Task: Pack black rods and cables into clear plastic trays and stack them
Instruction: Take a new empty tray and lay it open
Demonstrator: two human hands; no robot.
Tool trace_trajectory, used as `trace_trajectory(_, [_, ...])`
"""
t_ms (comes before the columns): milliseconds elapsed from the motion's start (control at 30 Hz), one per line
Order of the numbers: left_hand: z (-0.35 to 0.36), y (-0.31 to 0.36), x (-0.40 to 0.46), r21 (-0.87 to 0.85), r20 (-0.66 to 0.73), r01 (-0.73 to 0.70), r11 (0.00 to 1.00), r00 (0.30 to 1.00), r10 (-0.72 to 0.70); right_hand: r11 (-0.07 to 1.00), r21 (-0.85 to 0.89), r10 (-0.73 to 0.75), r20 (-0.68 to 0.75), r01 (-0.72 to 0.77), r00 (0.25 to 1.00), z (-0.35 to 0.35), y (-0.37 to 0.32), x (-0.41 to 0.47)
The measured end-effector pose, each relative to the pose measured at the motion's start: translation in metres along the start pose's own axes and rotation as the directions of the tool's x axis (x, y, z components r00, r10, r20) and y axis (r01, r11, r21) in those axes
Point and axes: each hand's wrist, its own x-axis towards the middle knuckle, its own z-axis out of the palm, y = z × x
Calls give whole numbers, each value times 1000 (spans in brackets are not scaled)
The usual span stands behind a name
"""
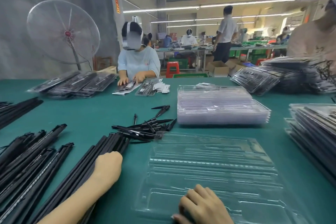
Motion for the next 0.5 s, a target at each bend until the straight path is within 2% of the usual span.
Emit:
trace_trajectory(67, [-16,-10,2,-121,11,31,992,999,-30,1000,3,12,10,-12,1000,-1,-1,1])
trace_trajectory(133, [-35,-21,3,-364,83,16,931,996,15,997,57,54,60,-57,997,-7,-2,4])
trace_trajectory(167, [-44,-25,2,-530,139,10,848,987,76,990,97,97,94,-106,991,-12,-2,5])
trace_trajectory(200, [-51,-24,-2,-717,196,35,696,968,154,972,151,157,140,-177,978,-17,-2,5])
trace_trajectory(233, [-59,-20,-9,-870,228,87,485,943,241,929,246,237,183,-278,954,-22,-3,6])
trace_trajectory(267, [-66,-14,-16,-952,228,145,268,922,312,829,379,346,229,-411,910,-28,-2,9])
trace_trajectory(300, [-72,-7,-23,-979,206,189,83,914,351,652,513,458,322,-559,829,-32,0,14])
trace_trajectory(367, [-84,10,-29,-947,160,244,-209,922,352,165,655,520,578,-737,629,-37,10,26])
trace_trajectory(400, [-89,21,-30,-910,145,256,-327,934,326,-61,613,461,717,-788,522,-39,20,30])
trace_trajectory(433, [-92,32,-30,-869,137,253,-425,949,285,-247,526,337,834,-814,437,-43,33,33])
trace_trajectory(467, [-95,43,-31,-834,131,237,-499,962,238,-335,452,205,891,-827,404,-48,47,33])
trace_trajectory(500, [-95,54,-31,-810,122,211,-547,973,195,-326,435,111,899,-839,423,-55,61,30])
